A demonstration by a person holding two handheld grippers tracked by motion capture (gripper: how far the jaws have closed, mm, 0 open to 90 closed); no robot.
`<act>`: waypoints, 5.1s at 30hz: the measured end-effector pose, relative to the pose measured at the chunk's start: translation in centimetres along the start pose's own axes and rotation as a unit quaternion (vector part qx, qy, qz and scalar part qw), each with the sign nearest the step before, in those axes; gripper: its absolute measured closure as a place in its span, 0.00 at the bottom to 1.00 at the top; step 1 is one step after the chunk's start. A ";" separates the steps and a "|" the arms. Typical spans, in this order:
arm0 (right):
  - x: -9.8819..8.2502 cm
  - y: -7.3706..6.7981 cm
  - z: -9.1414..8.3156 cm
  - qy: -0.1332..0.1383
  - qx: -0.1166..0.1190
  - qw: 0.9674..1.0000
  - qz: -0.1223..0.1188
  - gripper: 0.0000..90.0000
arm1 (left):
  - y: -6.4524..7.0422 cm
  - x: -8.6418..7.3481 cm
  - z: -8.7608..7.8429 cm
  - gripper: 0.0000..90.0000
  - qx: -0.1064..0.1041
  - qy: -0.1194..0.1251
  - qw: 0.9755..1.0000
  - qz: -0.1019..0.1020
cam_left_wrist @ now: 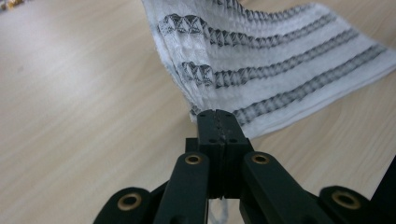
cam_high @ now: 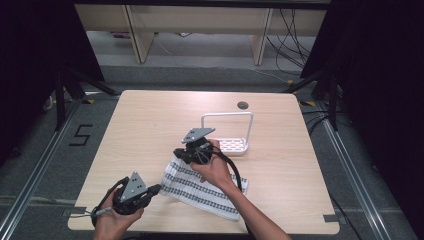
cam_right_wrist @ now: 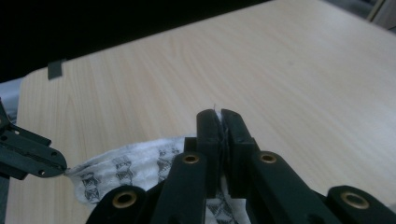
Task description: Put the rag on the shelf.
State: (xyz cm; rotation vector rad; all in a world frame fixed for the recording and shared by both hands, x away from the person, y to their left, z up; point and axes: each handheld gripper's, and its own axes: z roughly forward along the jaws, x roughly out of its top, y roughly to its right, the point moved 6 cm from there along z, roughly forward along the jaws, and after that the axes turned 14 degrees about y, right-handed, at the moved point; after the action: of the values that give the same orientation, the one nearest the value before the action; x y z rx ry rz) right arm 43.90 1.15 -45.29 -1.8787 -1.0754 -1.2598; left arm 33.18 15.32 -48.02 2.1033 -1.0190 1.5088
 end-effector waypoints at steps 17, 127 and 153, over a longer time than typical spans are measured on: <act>8.0 3.6 -9.7 0.106 -0.106 0.989 0.009 0.98 | -2.1 13.3 2.5 1.00 -0.016 0.058 0.997 0.051; 7.0 24.6 -9.0 0.023 -0.324 0.933 0.157 0.69 | -13.1 20.8 25.2 0.67 0.032 0.001 0.992 -0.122; 8.2 22.7 -11.9 0.045 -0.294 0.945 0.136 0.57 | -14.0 20.4 21.0 0.50 0.053 0.022 0.988 -0.146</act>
State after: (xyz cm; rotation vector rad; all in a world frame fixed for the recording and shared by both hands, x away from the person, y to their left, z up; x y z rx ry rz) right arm 60.50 -17.18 -34.77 -2.2714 -0.3789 -1.5935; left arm 60.84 4.09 -35.19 2.1684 -0.5943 1.4804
